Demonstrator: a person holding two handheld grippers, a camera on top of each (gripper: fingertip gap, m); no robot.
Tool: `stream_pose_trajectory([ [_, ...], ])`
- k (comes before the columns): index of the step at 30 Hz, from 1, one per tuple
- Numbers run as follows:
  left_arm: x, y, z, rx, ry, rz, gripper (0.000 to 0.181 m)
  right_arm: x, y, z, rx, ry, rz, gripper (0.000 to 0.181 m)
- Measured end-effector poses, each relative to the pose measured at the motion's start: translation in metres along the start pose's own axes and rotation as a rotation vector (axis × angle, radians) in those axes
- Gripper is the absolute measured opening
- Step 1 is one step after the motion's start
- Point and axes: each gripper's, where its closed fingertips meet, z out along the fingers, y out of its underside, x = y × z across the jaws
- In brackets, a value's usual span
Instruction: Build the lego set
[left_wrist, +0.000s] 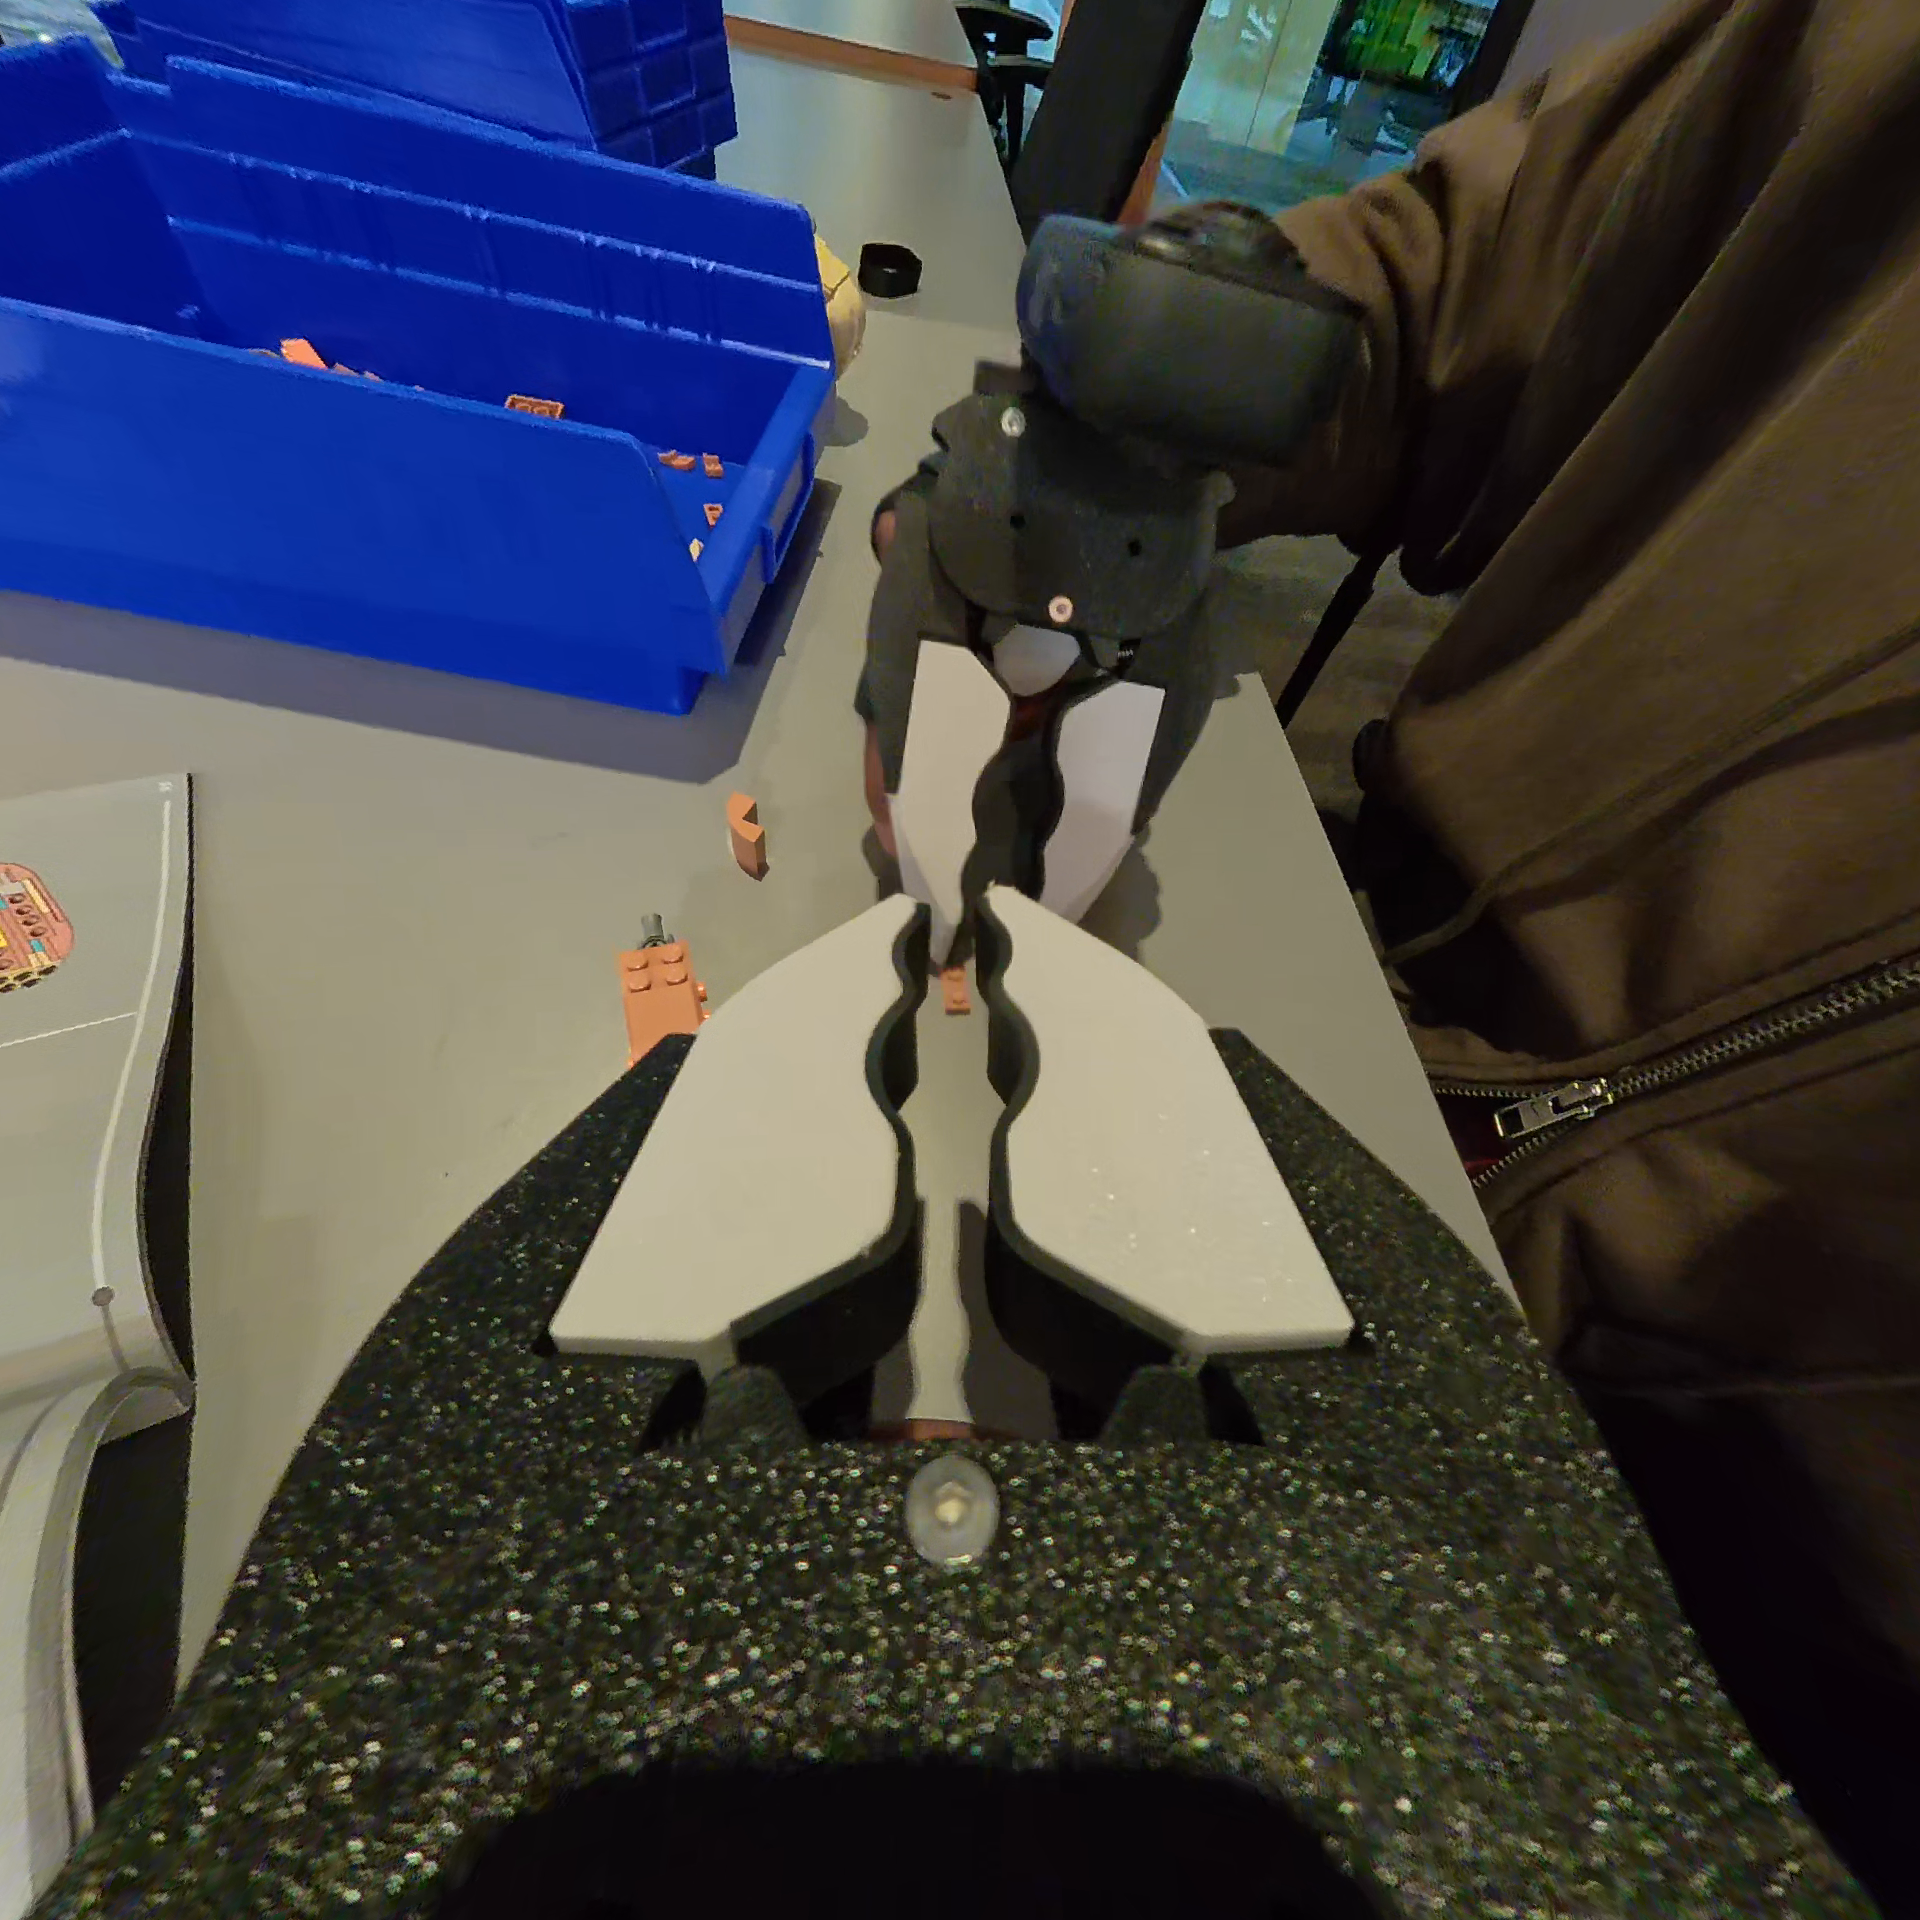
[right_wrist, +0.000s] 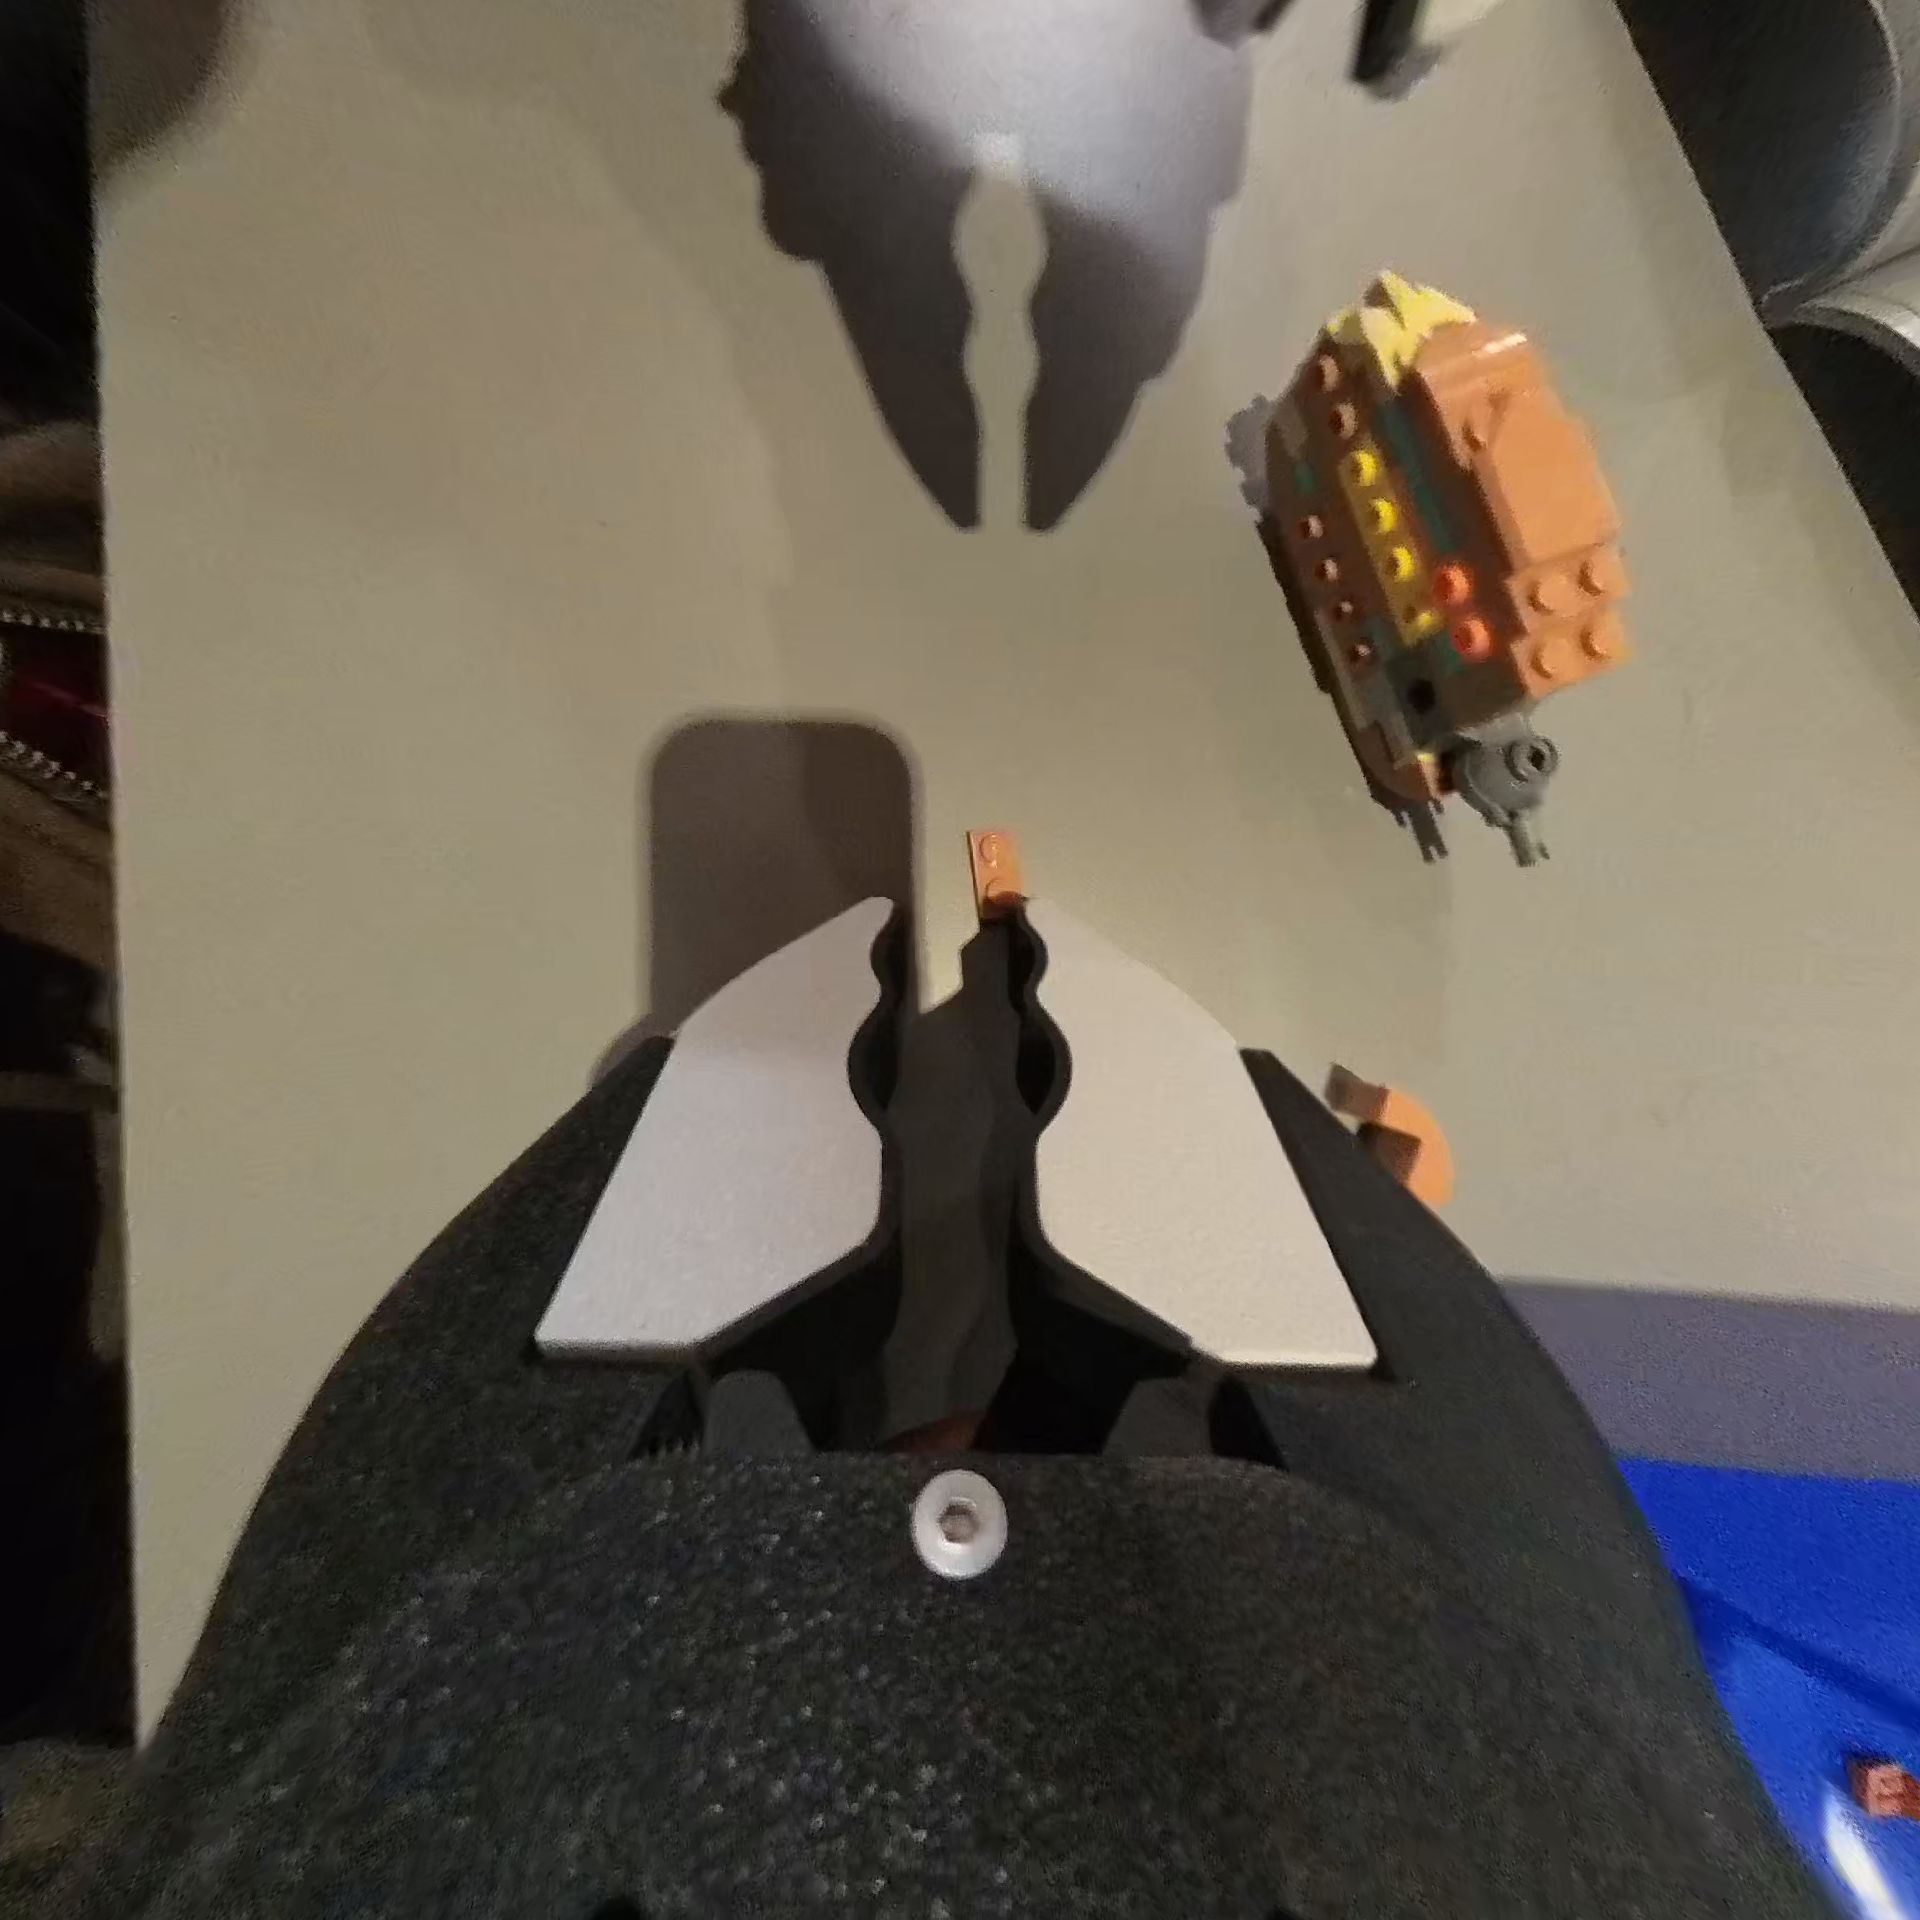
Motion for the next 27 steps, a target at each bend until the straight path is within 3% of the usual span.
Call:
stream_pose_trajectory([
  [11, -0.004, -0.008, -0.01, 0.033, -0.038, 0.002, 0.008, -0.037, -0.017, 0.008, 0.019, -0.115, -0.058, 0.019],
  [19, -0.016, -0.014, -0.021, 0.072, -0.101, -0.015, 0.008, -0.012, -0.015, -0.004, 0.018, -0.046, -0.22, 0.019],
  [27, -0.02, -0.011, -0.02, 0.066, -0.118, -0.022, 0.008, -0.006, -0.009, 0.003, -0.05, -0.119, -0.203, 0.018],
])
